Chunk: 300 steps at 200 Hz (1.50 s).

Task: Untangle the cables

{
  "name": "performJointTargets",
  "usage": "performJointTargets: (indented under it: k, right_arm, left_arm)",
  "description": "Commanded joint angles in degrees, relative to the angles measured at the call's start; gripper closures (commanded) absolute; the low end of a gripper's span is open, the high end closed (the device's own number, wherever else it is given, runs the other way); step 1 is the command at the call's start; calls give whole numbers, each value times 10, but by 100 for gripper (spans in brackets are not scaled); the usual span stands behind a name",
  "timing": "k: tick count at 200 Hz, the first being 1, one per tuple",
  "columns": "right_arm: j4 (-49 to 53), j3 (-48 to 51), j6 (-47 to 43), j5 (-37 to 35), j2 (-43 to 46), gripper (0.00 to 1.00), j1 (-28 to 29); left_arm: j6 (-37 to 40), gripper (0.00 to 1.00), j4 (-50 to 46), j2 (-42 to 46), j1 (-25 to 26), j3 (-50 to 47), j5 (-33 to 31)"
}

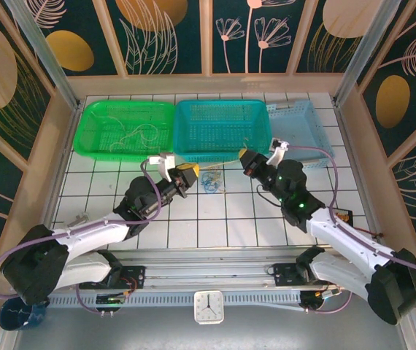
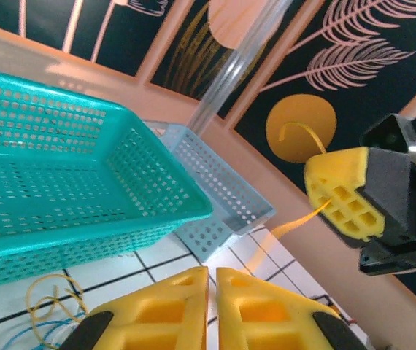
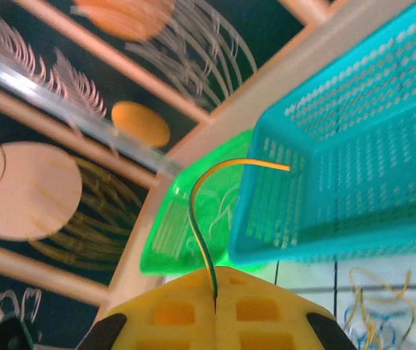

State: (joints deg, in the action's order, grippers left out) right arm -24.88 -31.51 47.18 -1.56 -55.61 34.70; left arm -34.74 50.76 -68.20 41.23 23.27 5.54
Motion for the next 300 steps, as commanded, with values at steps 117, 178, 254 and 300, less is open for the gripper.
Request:
performJointTargets:
  k: [117, 178, 254, 300]
  right_arm:
    - [71, -202, -127, -116, -180, 100, -252]
    - [107, -296, -132, -54, -361, 85, -332]
    - [140, -356, -146, 15, -380, 48, -357]
    - [132, -319, -126, 81, -324, 48, -347]
  left_arm:
    - [-7, 1, -30, 2, -8, 7, -46]
    - [-35, 1, -57, -16, -8, 20, -49]
    - [-34, 1, -94, 4, -8, 27, -60]
    - [-28, 1, -119, 15, -9, 26, -75]
